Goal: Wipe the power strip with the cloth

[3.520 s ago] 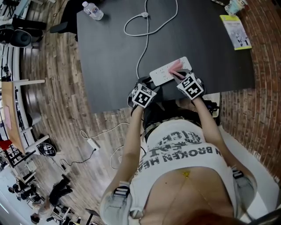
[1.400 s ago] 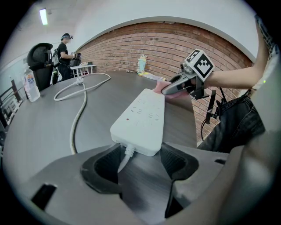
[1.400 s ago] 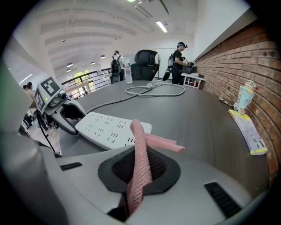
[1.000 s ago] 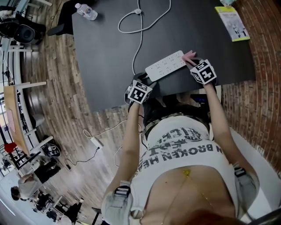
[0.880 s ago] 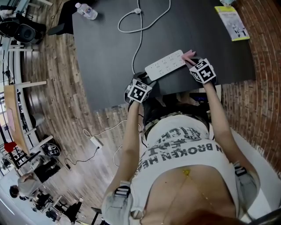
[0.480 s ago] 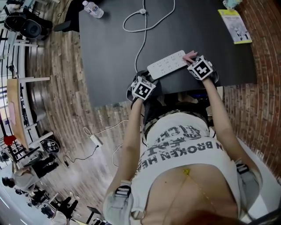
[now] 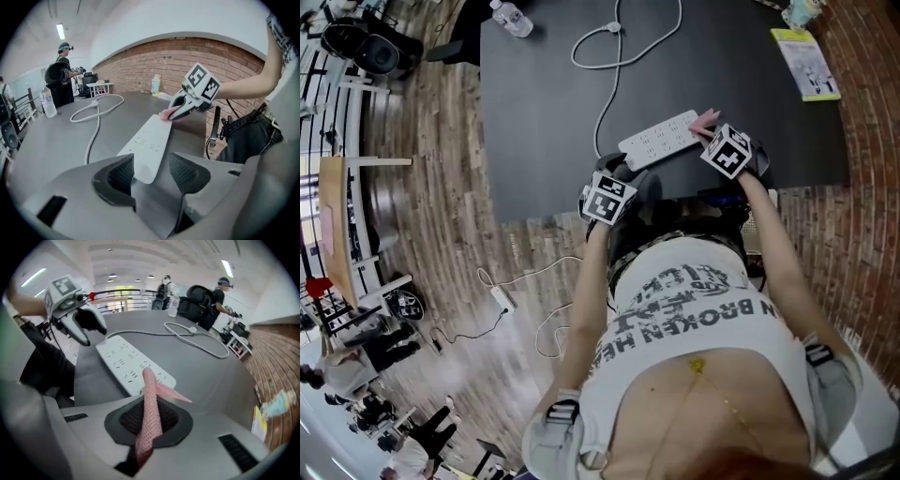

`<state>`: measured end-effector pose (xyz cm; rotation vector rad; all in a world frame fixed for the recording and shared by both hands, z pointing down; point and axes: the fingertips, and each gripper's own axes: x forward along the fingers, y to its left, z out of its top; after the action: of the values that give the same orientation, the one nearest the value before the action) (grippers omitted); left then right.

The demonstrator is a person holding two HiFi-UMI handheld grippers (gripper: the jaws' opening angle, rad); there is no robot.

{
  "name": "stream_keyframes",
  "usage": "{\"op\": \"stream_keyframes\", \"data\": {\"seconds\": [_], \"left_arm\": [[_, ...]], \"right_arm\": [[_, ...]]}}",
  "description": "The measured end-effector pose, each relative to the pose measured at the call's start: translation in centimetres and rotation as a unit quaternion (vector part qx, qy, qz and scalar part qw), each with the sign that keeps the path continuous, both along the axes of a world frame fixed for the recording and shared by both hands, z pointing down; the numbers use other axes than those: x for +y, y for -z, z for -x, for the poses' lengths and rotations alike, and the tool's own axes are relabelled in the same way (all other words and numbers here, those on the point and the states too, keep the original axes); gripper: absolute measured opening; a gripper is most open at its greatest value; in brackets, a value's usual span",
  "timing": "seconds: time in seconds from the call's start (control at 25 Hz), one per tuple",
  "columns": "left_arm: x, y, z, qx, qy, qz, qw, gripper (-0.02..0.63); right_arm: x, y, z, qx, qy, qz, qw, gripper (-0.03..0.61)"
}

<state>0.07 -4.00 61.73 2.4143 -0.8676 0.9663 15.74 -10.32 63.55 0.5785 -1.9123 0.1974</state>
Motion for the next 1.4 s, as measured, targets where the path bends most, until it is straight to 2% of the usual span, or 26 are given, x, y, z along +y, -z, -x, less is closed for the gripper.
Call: {"op": "stream_keyframes", "data": {"seconds": [0.12, 0.24, 0.32, 0.52, 0.76, 0.92, 1.04, 1.2, 1.4], "left_arm": [[-0.9, 2.8, -1.2, 0.047, 0.016, -0.048, 0.9976, 0.199], [-1.3, 5.4, -1.9, 0.083, 0.036, -0.085, 0.9923, 0.065], [-1.5, 7.2, -2.0, 0.106, 0.052, -0.106, 0.9874, 0.025], [-2.2, 12.5, -1.5, 0.158, 0.091, -0.158, 0.9705, 0.011], [-2.4, 18.3, -1.8, 0.198, 0.111, -0.215, 0.9499, 0.009], [-2.1, 21.2, -2.0, 0.221, 0.122, -0.240, 0.9375, 0.009], [-1.9, 22.5, -2.1, 0.224, 0.121, -0.255, 0.9331, 0.008], [-1.8, 23.2, -2.2, 0.228, 0.120, -0.259, 0.9308, 0.008], [-1.6, 23.9, -2.4, 0.234, 0.125, -0.263, 0.9276, 0.008]], "right_arm": [[0.1, 1.1, 2.0, -0.029, 0.073, -0.018, 0.997, 0.017], [0.6, 3.1, 4.6, -0.120, 0.103, -0.023, 0.987, 0.017], [0.9, 5.1, 6.0, -0.166, 0.120, -0.028, 0.978, 0.017], [1.8, 11.4, 8.3, -0.253, 0.135, -0.060, 0.956, 0.017], [2.6, 18.8, 8.9, -0.364, 0.092, -0.108, 0.920, 0.017], [3.1, 21.5, 8.4, -0.404, 0.056, -0.137, 0.903, 0.017], [3.8, 22.9, 8.5, -0.427, 0.045, -0.146, 0.891, 0.017], [4.5, 24.0, 8.9, -0.442, 0.048, -0.146, 0.884, 0.015], [4.7, 24.3, 9.5, -0.436, 0.057, -0.149, 0.886, 0.017]]}}
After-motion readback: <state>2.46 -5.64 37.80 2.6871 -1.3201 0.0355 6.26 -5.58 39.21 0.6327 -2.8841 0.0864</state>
